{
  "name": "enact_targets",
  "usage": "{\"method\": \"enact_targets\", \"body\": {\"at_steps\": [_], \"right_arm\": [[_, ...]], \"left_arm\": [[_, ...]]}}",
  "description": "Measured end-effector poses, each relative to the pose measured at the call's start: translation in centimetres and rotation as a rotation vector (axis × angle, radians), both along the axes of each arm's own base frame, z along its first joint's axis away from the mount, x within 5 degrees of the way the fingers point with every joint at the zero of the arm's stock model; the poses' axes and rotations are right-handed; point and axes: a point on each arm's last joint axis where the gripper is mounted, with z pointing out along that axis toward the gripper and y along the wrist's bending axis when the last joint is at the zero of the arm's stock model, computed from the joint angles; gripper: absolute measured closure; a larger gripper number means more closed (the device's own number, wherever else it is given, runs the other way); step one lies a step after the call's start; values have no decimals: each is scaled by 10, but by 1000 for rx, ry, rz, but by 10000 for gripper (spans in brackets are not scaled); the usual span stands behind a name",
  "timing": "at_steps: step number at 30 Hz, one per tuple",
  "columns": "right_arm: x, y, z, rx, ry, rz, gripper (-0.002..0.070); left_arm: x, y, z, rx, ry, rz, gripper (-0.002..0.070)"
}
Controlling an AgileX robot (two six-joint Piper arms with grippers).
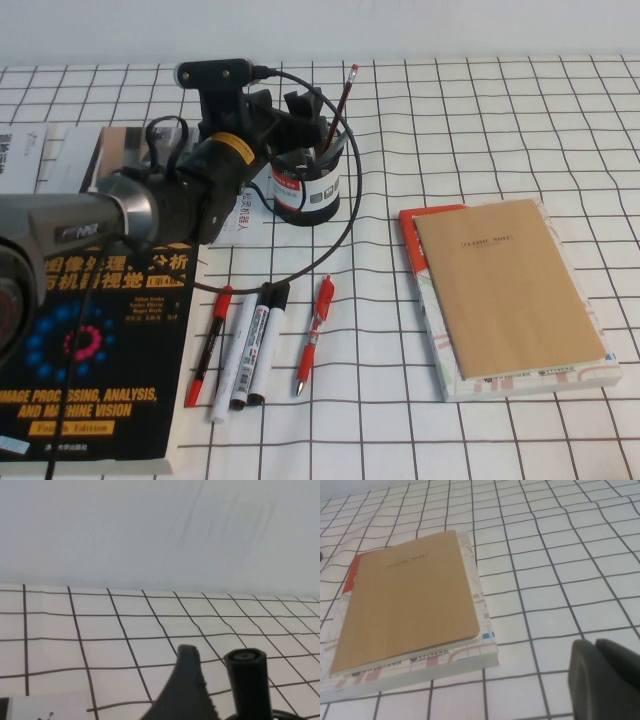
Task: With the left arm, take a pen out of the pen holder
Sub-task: 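Take a marker out of the pen holder and lay it on the table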
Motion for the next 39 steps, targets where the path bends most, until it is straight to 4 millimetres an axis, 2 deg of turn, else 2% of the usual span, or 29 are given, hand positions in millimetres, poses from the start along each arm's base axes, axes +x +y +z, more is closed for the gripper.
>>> {"method": "enact_targets", "body": {"at_steps": [6, 11, 14, 18, 21, 23, 26, 33, 39], "right_arm": [[0, 0, 0, 0, 0, 0, 692], [0, 0, 0, 0, 0, 0, 693], [0, 0, 0, 0, 0, 0, 693], [0, 0, 0, 0, 0, 0, 692], [0, 0, 0, 0, 0, 0, 692], [0, 0, 0, 0, 0, 0, 692], [0, 0, 0, 0, 0, 0, 693], [0, 0, 0, 0, 0, 0, 692], [0, 0, 0, 0, 0, 0, 692]], "left_arm": [[13, -6, -5, -34, 6, 4, 152], [16, -6, -14, -39, 28, 10, 164], [17, -5, -15, -49, 39, 13, 246], [17, -4, -14, -57, 35, 15, 428], [17, -5, -12, -64, 16, 7, 538], [17, -5, -10, -67, 3, 0, 568], [17, -6, -5, -56, -12, -11, 569], [10, -5, 26, -14, -94, -56, 569], [-7, -1, 81, 98, -227, -122, 569]]}}
